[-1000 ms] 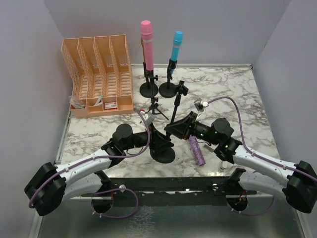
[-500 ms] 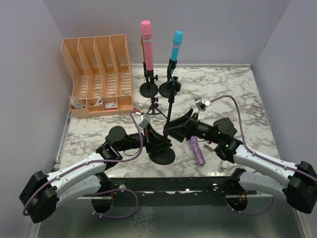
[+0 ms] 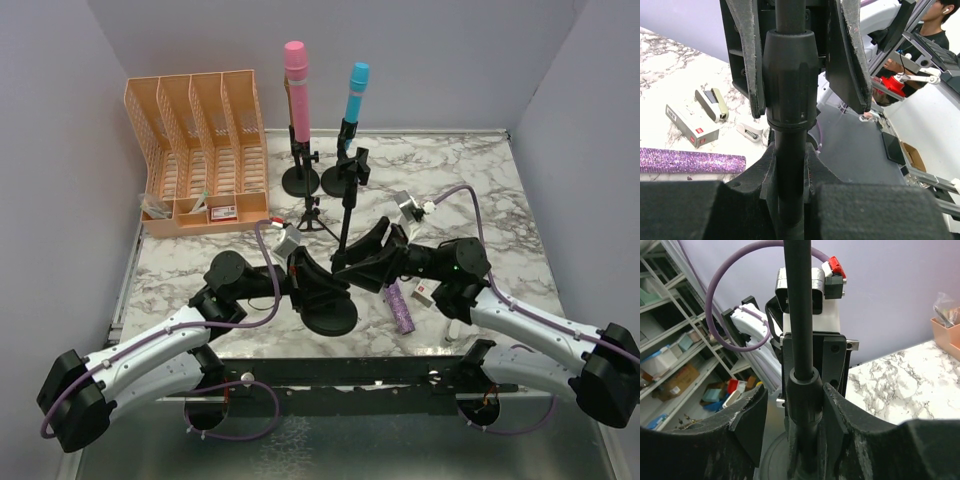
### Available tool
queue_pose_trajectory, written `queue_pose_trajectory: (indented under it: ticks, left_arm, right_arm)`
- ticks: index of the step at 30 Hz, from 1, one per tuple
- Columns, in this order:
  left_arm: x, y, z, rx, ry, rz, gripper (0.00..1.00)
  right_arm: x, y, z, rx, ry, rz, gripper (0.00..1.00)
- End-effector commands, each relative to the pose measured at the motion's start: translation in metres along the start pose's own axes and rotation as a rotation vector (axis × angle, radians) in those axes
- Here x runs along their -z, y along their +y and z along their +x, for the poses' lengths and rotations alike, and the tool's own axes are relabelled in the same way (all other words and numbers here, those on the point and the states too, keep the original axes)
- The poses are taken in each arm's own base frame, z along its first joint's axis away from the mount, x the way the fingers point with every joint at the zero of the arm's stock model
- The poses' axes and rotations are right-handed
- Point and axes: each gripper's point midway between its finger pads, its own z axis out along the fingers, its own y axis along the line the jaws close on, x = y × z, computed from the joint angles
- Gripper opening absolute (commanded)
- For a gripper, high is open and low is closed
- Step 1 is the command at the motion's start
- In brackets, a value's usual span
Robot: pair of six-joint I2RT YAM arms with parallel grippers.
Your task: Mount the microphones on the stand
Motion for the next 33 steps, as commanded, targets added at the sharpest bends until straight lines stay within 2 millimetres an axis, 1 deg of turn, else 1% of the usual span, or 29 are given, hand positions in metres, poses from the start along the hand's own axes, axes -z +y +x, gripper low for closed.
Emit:
queue_pose_trajectory:
  ticks: [1, 3, 8, 11, 15, 17, 18, 21, 23, 25, 27, 28, 31, 32, 33]
  left_arm:
    - [-0.007, 0.016, -0.032, -0.032, -0.123, -0.099, 0.00]
    - [-0.007, 0.028, -0.030, -0.020, -0.132, -0.151, 0.00]
    - [-0.004, 0.046, -0.033, -0.033, -0.156, -0.242, 0.00]
    - [0.000, 0.055, -0.035, -0.041, -0.173, -0.295, 0.00]
    - [0.002, 0.059, -0.034, -0.051, -0.175, -0.316, 0.00]
    - [0.000, 0.054, -0.031, -0.055, -0.157, -0.287, 0.00]
    - [-0.001, 0.050, -0.030, -0.059, -0.143, -0.264, 0.00]
    - [-0.004, 0.037, -0.024, -0.069, -0.102, -0.193, 0.00]
    - [-0.005, 0.028, -0.021, -0.073, -0.077, -0.141, 0.00]
    - [-0.005, 0.018, -0.018, -0.077, -0.053, -0.094, 0.00]
    - [-0.005, 0.010, -0.017, -0.086, -0.039, -0.054, 0.00]
    - [-0.004, 0.007, -0.017, -0.088, -0.033, -0.039, 0.00]
    - [-0.004, -0.004, -0.015, -0.090, -0.009, 0.014, 0.00]
    - [-0.004, -0.006, -0.014, -0.092, -0.004, 0.024, 0.00]
    - [-0.004, -0.007, -0.014, -0.093, -0.001, 0.032, 0.00]
  right_arm:
    - [0.009, 0.035, -0.010, 0.021, -0.033, -0.121, 0.49]
    - [0.013, 0.037, -0.014, 0.035, -0.055, -0.100, 0.47]
    - [0.024, 0.019, -0.021, 0.052, -0.110, 0.055, 0.40]
    - [0.030, 0.013, -0.024, 0.057, -0.134, 0.113, 0.39]
    - [0.032, 0.018, -0.020, 0.071, -0.126, 0.093, 0.41]
    - [0.032, 0.013, -0.019, 0.066, -0.124, 0.111, 0.41]
    - [0.032, 0.007, -0.019, 0.059, -0.130, 0.142, 0.42]
    - [0.036, -0.025, -0.022, 0.023, -0.159, 0.308, 0.48]
    - [0.041, -0.047, -0.024, 0.000, -0.179, 0.425, 0.54]
    - [0.042, -0.058, -0.024, 0.000, -0.180, 0.475, 0.58]
    - [0.039, -0.057, -0.022, 0.013, -0.168, 0.453, 0.60]
    - [0.035, -0.052, -0.021, 0.021, -0.156, 0.416, 0.60]
    - [0.024, -0.025, -0.018, 0.070, -0.116, 0.251, 0.60]
    - [0.021, -0.019, -0.017, 0.077, -0.099, 0.212, 0.58]
    - [0.019, -0.019, -0.017, 0.077, -0.088, 0.207, 0.56]
